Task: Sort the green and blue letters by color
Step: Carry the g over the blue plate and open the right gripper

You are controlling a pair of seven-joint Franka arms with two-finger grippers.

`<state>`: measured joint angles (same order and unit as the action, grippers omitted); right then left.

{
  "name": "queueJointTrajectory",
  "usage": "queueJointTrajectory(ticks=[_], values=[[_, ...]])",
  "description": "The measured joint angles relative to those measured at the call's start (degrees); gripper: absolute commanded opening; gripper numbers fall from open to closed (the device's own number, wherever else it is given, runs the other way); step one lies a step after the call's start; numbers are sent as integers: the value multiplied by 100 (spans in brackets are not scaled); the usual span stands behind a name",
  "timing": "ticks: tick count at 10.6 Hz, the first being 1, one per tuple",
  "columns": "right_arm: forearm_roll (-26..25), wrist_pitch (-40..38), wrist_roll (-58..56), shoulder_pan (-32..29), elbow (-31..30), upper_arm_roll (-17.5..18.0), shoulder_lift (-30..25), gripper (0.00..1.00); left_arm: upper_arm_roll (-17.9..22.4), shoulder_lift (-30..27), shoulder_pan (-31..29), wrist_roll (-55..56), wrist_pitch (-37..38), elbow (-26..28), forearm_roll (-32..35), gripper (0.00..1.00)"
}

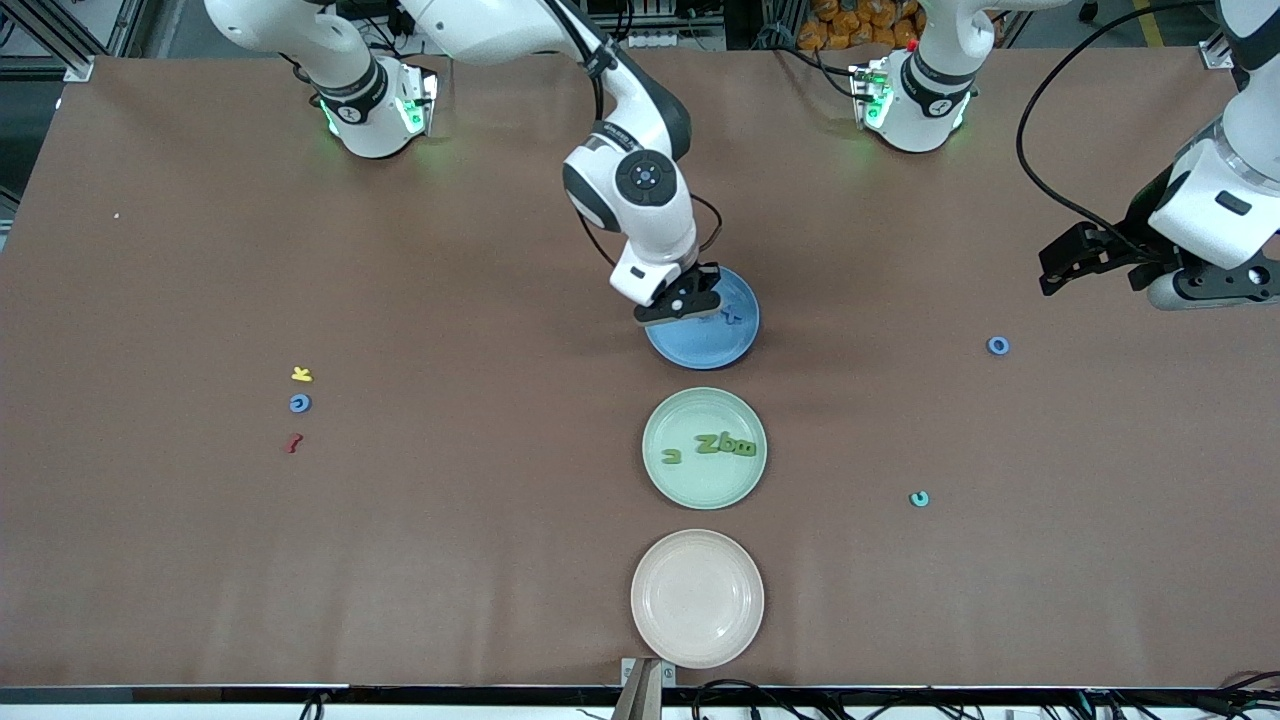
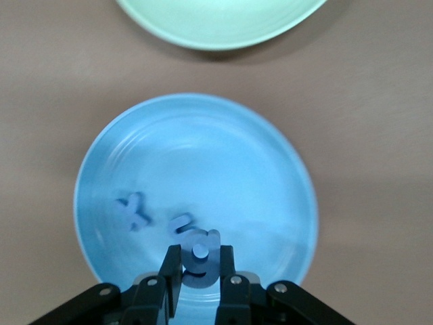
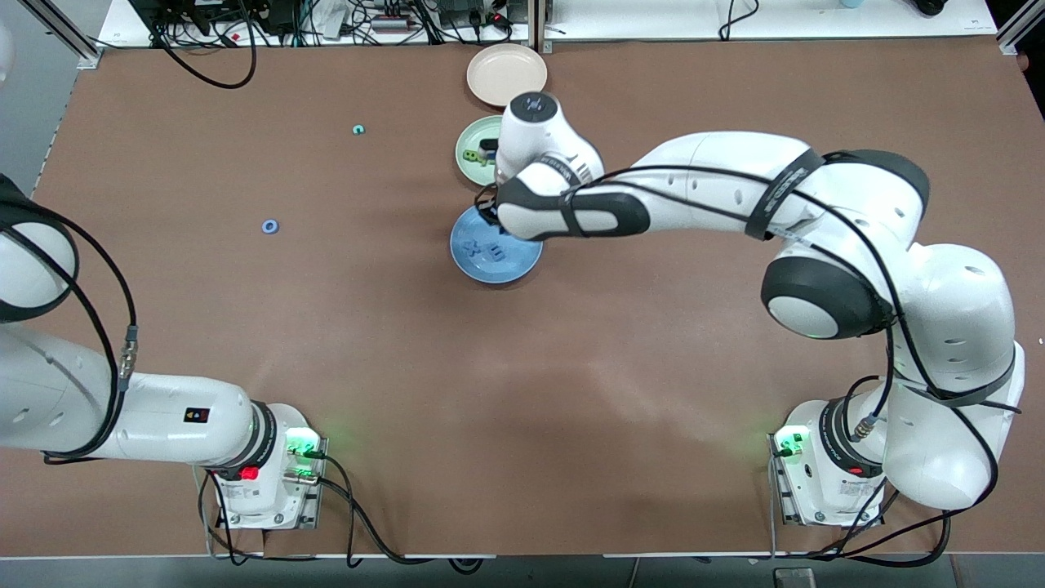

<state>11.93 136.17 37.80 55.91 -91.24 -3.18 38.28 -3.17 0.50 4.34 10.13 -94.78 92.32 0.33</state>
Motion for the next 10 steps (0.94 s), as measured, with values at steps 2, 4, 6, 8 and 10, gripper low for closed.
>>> queueJointTrajectory(ticks=[2,4,6,8,10], values=[[131,186,217,189,21,-1,134,100,6,2,-2,-2,28,-5,-16,100],[157,193,571,236,84,-4,145,100,18,5,-3,-2,31,-7,-110,100],[158,190,612,189,136,-57,141,100,18,5,-1,-2,32,-10,-121,100],[158,132,615,47,187,-102,89,100,15,7,2,-2,33,-12,-121,100],[158,-156,621,-229,227,-128,-79,100,19,10,-2,-3,33,-13,-121,100]])
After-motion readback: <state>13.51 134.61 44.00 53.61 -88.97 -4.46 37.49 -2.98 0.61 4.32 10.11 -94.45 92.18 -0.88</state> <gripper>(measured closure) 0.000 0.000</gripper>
